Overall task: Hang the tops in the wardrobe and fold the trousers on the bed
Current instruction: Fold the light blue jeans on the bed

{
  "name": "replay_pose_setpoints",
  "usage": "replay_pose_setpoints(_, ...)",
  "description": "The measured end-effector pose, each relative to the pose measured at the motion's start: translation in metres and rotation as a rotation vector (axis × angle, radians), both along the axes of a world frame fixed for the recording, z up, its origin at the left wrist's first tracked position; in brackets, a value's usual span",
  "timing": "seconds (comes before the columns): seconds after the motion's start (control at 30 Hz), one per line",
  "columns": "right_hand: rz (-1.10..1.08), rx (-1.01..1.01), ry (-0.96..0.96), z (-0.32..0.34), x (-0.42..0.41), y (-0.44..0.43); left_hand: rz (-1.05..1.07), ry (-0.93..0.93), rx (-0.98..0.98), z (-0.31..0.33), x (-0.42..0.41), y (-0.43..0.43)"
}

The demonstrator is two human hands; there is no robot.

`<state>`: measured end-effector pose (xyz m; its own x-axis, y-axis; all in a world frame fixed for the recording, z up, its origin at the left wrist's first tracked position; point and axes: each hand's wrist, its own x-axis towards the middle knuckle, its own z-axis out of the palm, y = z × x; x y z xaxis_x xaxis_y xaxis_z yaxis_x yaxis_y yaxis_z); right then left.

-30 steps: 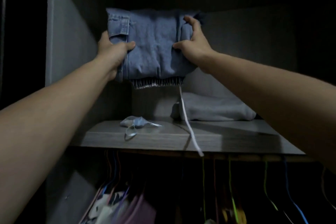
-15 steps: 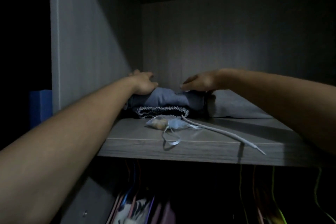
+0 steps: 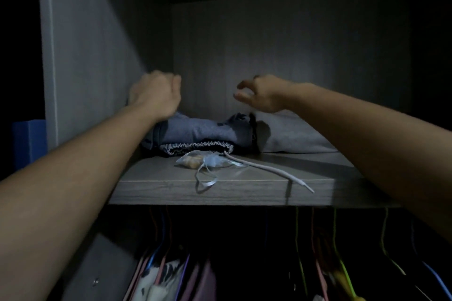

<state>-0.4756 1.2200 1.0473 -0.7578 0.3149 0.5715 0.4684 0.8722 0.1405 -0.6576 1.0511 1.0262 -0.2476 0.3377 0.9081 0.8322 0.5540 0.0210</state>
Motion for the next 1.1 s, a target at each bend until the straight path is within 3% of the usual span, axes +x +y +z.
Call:
replay_pose_setpoints(0.1, -0.021, 0.05, 0.107, 0.002, 0.026, -0.009, -0.071, 0.094, 0.129, 0.003, 0.031, -0.01)
replay_pose_setpoints(0.33, -0.187, 0.28, 0.14, -0.041, 0.1, -0.059, -0.169, 0.154, 0.018, -0.032, 0.104, -0.043)
replay_pose_setpoints(0.43, -0.281, 0.382, 0.153, -0.071, 0.134, -0.078, -0.271, 0.072, 0.016, -0.053, 0.124, -0.052)
replay_pose_setpoints(0.8, -0.577, 0.402, 0.108, -0.143, 0.29, -0.137, -0.568, 0.092, 0.025, -0.11, 0.201, -0.053)
replay_pose_setpoints(0.97, -0.686, 0.43, 0.229, -0.208, 0.386, -0.182, -0.862, 0.209, 0.235, -0.17, 0.302, -0.056)
replay_pose_setpoints(1.1, -0.854, 0.361, 0.173, -0.288, 0.495, -0.224, -1.039, 0.117, 0.196, -0.247, 0.42, -0.047)
